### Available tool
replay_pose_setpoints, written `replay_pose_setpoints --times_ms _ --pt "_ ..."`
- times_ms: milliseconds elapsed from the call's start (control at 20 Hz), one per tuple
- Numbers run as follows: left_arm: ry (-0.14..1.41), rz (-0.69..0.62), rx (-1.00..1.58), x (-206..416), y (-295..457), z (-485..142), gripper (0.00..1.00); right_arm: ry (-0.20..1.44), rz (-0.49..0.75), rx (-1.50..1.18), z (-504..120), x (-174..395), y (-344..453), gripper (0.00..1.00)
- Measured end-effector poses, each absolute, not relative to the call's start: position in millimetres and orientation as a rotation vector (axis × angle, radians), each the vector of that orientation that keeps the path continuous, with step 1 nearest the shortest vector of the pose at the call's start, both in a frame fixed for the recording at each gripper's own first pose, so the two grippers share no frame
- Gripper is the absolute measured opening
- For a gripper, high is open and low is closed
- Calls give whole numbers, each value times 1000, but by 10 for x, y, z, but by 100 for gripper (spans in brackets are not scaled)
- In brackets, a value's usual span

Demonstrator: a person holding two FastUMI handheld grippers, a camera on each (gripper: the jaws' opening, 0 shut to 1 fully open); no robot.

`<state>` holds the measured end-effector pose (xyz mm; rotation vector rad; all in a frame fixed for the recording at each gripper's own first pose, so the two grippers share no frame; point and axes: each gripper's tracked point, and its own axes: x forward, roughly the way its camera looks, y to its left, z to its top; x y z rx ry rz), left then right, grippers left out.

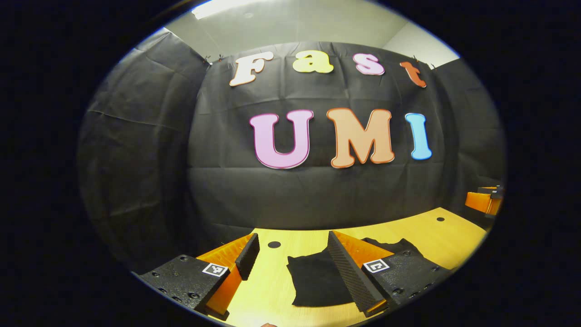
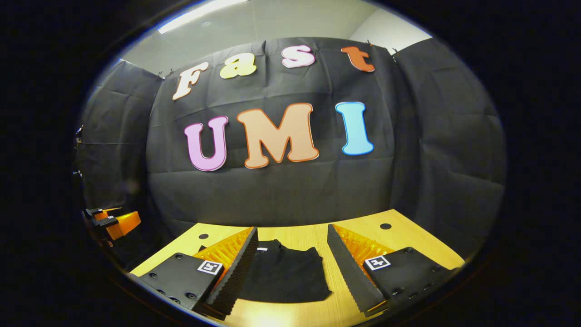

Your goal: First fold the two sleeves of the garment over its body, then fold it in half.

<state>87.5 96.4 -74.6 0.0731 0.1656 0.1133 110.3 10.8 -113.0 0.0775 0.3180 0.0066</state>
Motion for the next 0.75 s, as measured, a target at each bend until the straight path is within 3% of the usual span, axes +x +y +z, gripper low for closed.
replay_pose_setpoints --times_ms 50,100,150,250,350,400,450,500,550,750 --pt "149 102 74 748 925 -648 92 272 9 54 -1011 994 146 92" --pt "143 89 73 629 883 -601 99 248 12 37 -930 859 203 92" --pt "139 79 69 536 868 -569 92 232 22 24 -873 723 272 93" --pt "139 66 48 383 856 -514 97 225 46 18 -815 579 400 96" --pt "127 66 49 282 900 -438 92 226 53 28 -783 479 444 100" --pt "126 65 55 219 916 -425 100 224 54 34 -764 450 457 97" --pt "120 62 62 176 934 -400 100 221 50 39 -755 414 451 100" --pt "118 63 70 145 956 -379 99 221 44 43 -739 386 439 94" --pt "126 63 73 112 973 -400 99 223 39 45 -752 353 425 94" --pt "120 75 58 3 1045 -353 99 225 43 55 -723 285 443 97"
